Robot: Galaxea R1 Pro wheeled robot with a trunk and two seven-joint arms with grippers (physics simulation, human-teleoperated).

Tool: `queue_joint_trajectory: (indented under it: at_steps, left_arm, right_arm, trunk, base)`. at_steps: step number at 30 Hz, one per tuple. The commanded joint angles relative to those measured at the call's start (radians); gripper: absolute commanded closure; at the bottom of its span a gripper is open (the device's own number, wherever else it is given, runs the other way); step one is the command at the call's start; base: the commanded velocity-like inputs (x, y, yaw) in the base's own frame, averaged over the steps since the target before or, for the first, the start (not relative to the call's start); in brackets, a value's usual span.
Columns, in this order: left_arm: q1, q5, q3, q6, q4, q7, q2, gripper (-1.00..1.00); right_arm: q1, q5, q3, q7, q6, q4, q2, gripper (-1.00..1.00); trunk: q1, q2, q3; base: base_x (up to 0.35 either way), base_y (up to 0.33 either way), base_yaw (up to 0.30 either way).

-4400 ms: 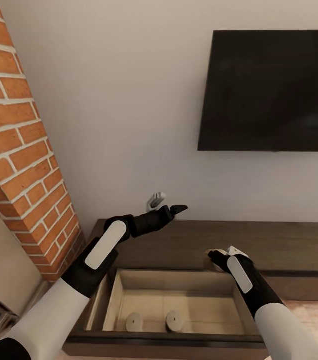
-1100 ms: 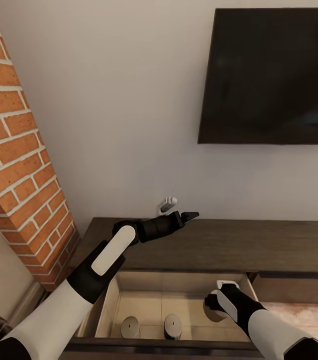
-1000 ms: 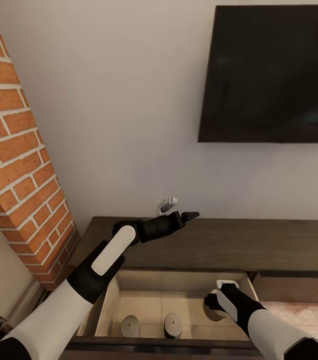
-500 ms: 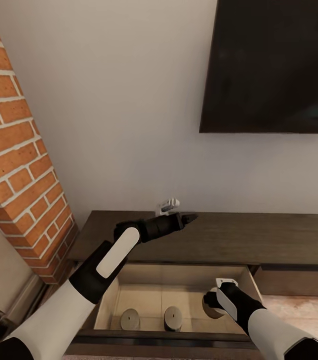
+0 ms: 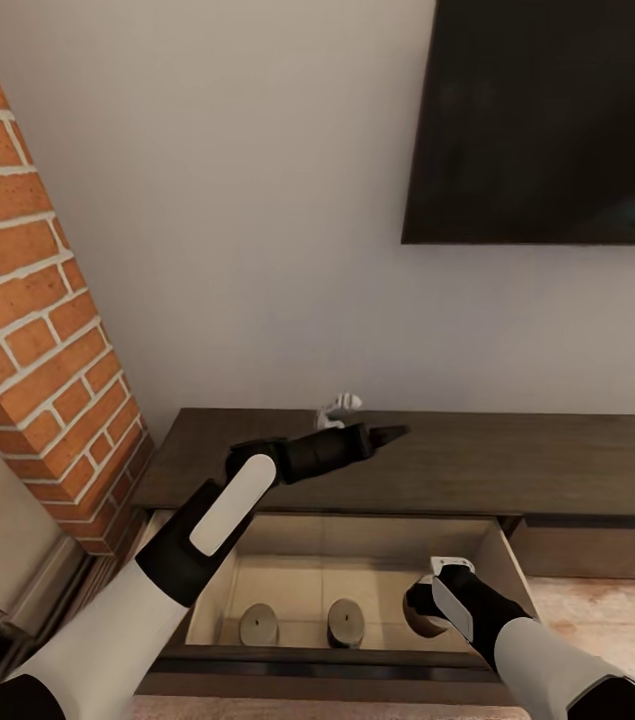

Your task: Place each of the two pumpkins and all three candles from the living room inside a cabinet in the living room (use any cabinet), then make sure every cabinet is closed, and position the cauldron so it is next to a table in the living room.

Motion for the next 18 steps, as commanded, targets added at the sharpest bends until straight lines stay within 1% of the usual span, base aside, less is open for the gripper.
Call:
queue_joint_trajectory:
  at_steps: [1,3,5,8,9,15,18]
  left_arm:
    - [0.000,-0.001,0.001,0.001,0.000,-0.039,0.002,-1.00]
    - [0.000,-0.003,0.002,0.002,0.000,-0.086,0.005,-1.00]
    - [0.000,-0.006,0.003,0.002,0.000,-0.108,0.005,-1.00]
    - [0.000,-0.007,0.002,0.002,0.000,-0.116,0.005,-1.00]
    - [0.000,-0.007,0.001,0.002,0.000,-0.117,0.006,-1.00]
    - [0.000,-0.008,0.001,0.001,0.000,-0.119,0.007,-1.00]
    - [0.000,-0.006,0.001,0.001,0.000,-0.120,0.007,-1.00]
  right_arm:
    - [0.000,-0.005,0.000,0.000,-0.002,0.000,0.000,1.00]
    - [0.000,-0.005,0.000,0.000,-0.002,0.000,0.000,1.00]
    - [0.000,-0.005,0.000,0.000,-0.002,0.000,0.000,1.00]
    - [0.000,-0.005,0.000,0.001,-0.002,0.000,-0.001,1.00]
    - [0.000,-0.005,0.000,0.000,-0.002,0.000,-0.001,1.00]
    - [0.000,-0.005,0.000,0.000,-0.002,-0.013,-0.001,1.00]
    - [0.000,-0.005,0.000,0.000,-0.002,-0.015,-0.001,1.00]
  trunk:
    - [0.004,-0.007,-0.005]
    - [0.012,-0.021,-0.014]
    - [0.019,-0.035,-0.024]
    - [0.031,-0.056,-0.038]
    - [0.031,-0.056,-0.039]
    - [0.031,-0.056,-0.041]
    - [0.031,-0.056,-0.041]
  base:
    - [0.000,0.000,0.000]
    - [0.000,0.000,0.000]
    - [0.000,0.000,0.000]
    - [0.000,0.000,0.000]
    - [0.000,0.000,0.000]
    - [0.024,0.000,-0.012]
    - [0.212,0.000,-0.202]
